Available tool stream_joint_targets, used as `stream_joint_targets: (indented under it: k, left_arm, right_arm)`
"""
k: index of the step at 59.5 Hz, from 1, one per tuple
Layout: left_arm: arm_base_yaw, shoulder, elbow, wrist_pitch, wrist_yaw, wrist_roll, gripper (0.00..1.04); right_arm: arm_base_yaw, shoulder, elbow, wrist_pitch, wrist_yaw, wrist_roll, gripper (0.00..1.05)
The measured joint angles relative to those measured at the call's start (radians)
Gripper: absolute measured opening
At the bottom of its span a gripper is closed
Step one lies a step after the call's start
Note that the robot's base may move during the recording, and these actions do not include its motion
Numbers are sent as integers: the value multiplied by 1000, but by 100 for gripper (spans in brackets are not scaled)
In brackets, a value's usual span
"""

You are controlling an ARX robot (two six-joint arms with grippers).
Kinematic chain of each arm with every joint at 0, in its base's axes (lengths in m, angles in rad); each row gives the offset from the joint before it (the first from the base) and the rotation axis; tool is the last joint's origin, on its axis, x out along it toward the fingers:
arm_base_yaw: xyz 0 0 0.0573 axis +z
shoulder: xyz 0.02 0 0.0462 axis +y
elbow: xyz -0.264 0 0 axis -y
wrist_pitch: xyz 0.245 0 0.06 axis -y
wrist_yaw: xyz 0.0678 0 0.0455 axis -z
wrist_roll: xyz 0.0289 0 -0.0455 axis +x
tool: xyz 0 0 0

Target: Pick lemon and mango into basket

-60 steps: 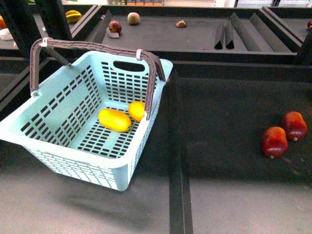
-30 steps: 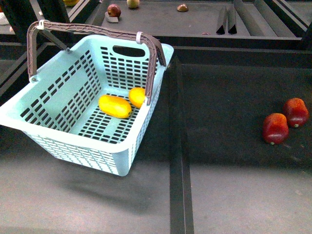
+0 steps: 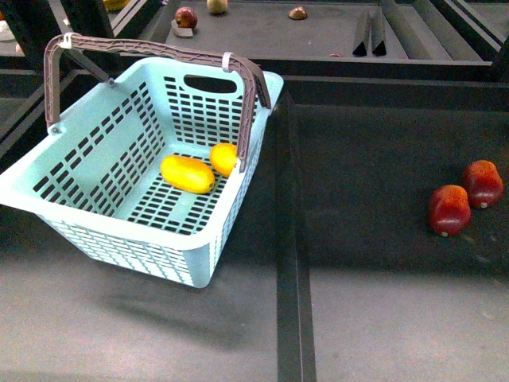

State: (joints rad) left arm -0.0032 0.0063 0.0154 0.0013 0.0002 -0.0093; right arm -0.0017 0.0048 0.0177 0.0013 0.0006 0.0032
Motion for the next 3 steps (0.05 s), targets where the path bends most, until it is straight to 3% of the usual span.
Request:
stream_joint_targets:
  k: [3]
  left_arm:
    - [0, 0, 0, 0, 0, 0, 98]
  right_arm:
    - [0, 0, 0, 0, 0, 0, 96]
